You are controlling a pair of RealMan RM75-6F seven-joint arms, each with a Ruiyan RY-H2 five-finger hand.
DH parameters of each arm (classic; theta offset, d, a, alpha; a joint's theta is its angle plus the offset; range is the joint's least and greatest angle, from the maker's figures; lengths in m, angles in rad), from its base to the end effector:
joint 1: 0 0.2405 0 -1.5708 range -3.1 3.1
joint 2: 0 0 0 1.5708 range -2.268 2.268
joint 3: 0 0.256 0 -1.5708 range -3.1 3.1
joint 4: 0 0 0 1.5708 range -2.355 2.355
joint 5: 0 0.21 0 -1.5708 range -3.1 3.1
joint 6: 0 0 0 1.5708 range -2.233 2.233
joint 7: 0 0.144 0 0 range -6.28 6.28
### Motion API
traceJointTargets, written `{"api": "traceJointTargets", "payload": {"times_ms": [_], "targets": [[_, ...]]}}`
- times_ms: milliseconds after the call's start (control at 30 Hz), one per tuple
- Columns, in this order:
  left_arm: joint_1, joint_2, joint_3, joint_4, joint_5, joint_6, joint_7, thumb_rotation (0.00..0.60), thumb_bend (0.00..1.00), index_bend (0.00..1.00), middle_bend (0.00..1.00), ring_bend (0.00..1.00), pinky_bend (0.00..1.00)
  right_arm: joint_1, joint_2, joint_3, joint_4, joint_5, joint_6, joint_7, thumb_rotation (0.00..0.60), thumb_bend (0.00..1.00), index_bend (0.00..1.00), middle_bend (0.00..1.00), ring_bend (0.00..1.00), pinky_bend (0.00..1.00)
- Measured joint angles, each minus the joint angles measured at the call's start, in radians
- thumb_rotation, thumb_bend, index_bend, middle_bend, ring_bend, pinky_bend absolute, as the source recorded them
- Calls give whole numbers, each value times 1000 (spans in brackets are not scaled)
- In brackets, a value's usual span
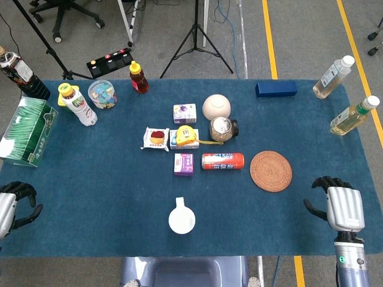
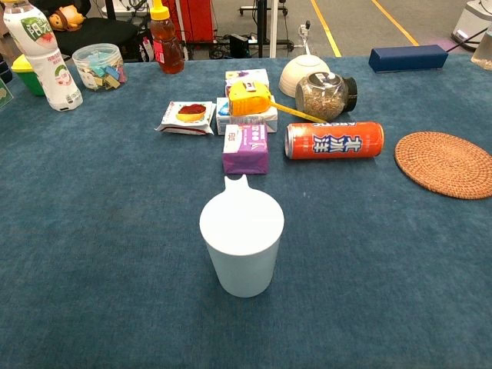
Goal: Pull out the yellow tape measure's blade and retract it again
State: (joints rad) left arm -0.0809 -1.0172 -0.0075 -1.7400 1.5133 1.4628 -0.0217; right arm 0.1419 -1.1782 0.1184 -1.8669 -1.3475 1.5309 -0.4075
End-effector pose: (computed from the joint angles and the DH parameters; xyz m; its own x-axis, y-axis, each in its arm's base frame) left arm -0.2967 0.1691 0.1700 0.3542 0.0706 0.9325 0.9351 -0.0173 -0.3539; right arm -0.2560 -0.2030 0.1435 0.4641 0.0603 0.8837 -0.8849 0.0760 0.4595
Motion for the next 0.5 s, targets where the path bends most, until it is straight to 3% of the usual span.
{"api": "traceJointTargets", "payload": {"times_ms": [333,500], "targets": [[10,5,0,-1,16,26,-10,600,296,647,461,304,353,-10,6,-7,-6,-23,3,17,508,251,449,437,408,459],[6,9,-3,1,23,27,-16,600,295,647,461,304,352,-12,11,-7,-15,-34,3,25,511,251,394,436,409,475]]}}
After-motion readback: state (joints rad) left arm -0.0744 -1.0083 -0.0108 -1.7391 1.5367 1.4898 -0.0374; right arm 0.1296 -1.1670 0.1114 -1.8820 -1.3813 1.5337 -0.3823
